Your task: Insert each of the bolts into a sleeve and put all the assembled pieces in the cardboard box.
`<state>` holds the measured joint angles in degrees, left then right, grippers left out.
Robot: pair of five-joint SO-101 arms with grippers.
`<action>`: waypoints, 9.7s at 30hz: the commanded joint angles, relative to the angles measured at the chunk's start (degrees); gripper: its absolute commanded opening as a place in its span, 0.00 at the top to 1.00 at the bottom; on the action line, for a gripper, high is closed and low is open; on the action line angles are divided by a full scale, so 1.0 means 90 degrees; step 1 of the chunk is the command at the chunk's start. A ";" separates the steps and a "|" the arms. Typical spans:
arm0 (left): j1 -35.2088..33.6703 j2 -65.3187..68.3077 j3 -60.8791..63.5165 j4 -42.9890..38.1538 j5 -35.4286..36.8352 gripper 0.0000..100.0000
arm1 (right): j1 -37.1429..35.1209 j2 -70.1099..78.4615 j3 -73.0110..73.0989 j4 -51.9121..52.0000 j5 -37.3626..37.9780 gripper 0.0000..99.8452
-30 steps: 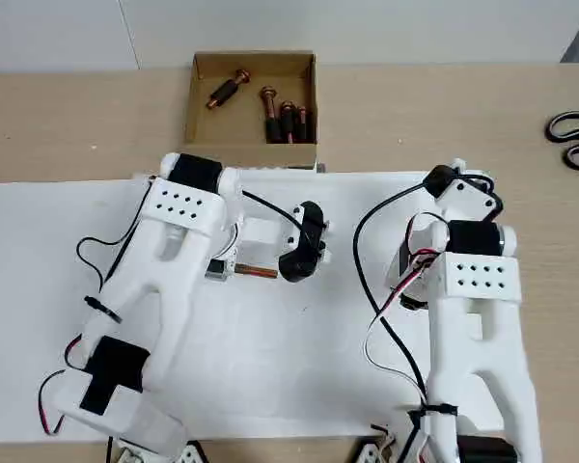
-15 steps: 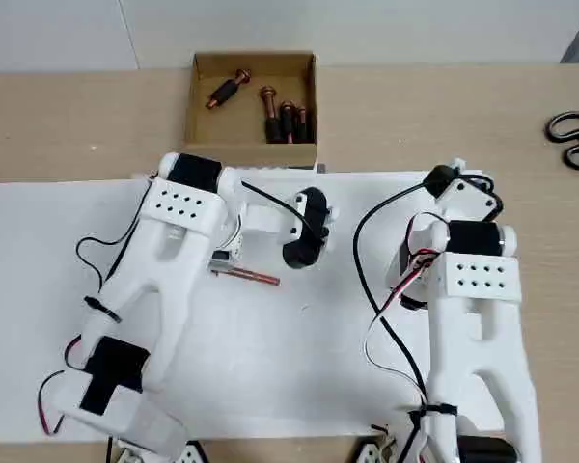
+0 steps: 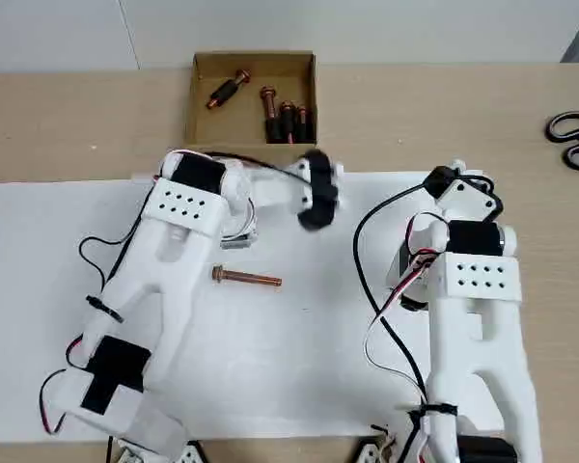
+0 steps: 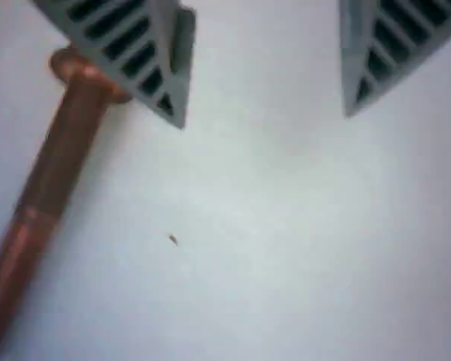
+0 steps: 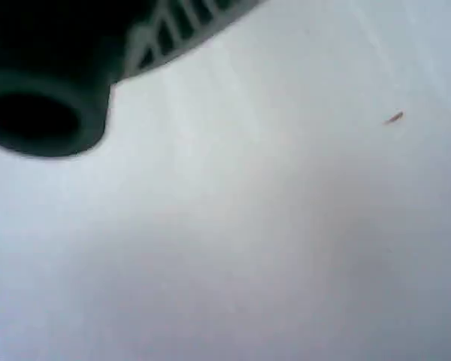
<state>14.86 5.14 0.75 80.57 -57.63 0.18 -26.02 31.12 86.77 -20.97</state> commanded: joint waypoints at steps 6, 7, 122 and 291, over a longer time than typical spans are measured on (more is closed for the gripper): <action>0.0039 -0.0098 -0.1245 0.0762 0.5070 0.99 | 0.0034 -0.0230 -0.0020 0.0044 0.0010 1.00; 0.0039 -0.0068 -0.1275 0.0977 0.5724 0.99 | 0.0034 -0.0230 -0.0020 0.0044 0.0010 1.00; 0.0020 0.1690 0.0786 0.0361 1.3011 0.94 | 0.0054 -0.2857 -0.0010 0.1197 0.0010 1.00; 0.1368 -1.2112 0.8161 -0.3663 0.9739 1.00 | -0.5221 -0.8640 0.5578 -0.5319 0.2794 1.00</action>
<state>26.64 -103.43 74.33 48.66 30.37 -46.33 -103.12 85.89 40.09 3.65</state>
